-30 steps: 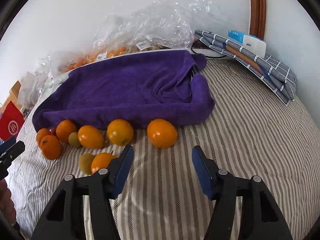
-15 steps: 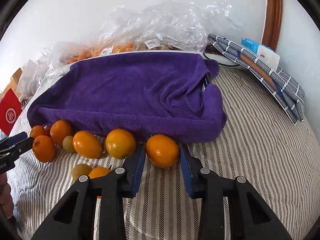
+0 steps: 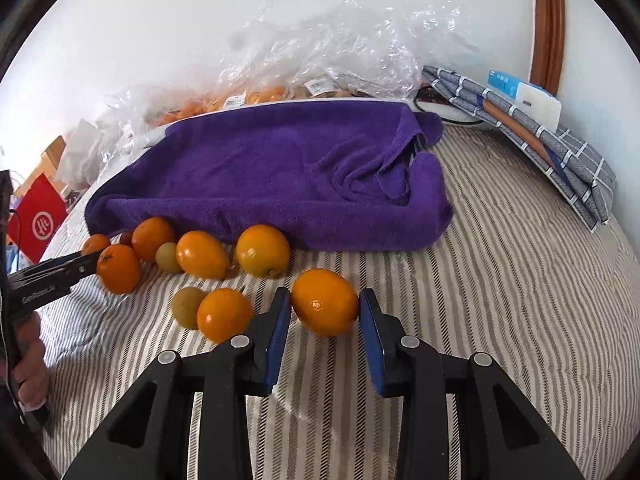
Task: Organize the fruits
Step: 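Lift the orange with the right gripper while the left gripper lifts its large orange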
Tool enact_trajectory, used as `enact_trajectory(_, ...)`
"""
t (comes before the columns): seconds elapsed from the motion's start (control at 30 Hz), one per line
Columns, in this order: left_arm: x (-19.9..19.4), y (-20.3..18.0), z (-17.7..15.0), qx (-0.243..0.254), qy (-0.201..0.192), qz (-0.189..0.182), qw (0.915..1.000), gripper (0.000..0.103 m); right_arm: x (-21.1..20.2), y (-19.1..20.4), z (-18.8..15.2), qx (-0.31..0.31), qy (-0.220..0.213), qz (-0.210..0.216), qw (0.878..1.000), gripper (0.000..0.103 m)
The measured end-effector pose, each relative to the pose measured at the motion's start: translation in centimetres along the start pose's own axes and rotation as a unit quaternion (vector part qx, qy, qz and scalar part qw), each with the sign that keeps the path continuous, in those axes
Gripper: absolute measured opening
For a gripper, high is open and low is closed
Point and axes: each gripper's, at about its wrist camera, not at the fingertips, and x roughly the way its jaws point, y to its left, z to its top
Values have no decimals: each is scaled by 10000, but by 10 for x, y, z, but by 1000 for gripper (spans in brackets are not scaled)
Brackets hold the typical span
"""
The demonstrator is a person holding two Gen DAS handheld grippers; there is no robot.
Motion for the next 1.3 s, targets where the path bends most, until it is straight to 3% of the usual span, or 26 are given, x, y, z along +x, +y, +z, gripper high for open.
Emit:
enact_trajectory(0.2,1,-1,1,-56,-5,40,10000,40,3,3,-1,1,-35,-158,9999,35)
enact_trajectory(0.33,-2,-2,-2,-67,-58,-29,10000,39,-1,-4,-1,142,-149,41,9998,35)
enact_trajectory(0.67,-21,-11,-4,122,-505,68,9986,39,-13,-6,-1,194,-458,89,9987,35)
enact_trajectory(0.93,-43,-15,0,-16,-600,-247,9979,39,-45,-1,6,203,-733,79,9971,35)
enact_trajectory(1.07,-59,-16,17,-118,-692,-366,9969,39,-64,2,21,211,-949,34,9953,35)
enact_trajectory(1.3,-71,-30,63,-32,-1070,-184,9941,39,-65,3,59,335,-1069,-26,9937,35)
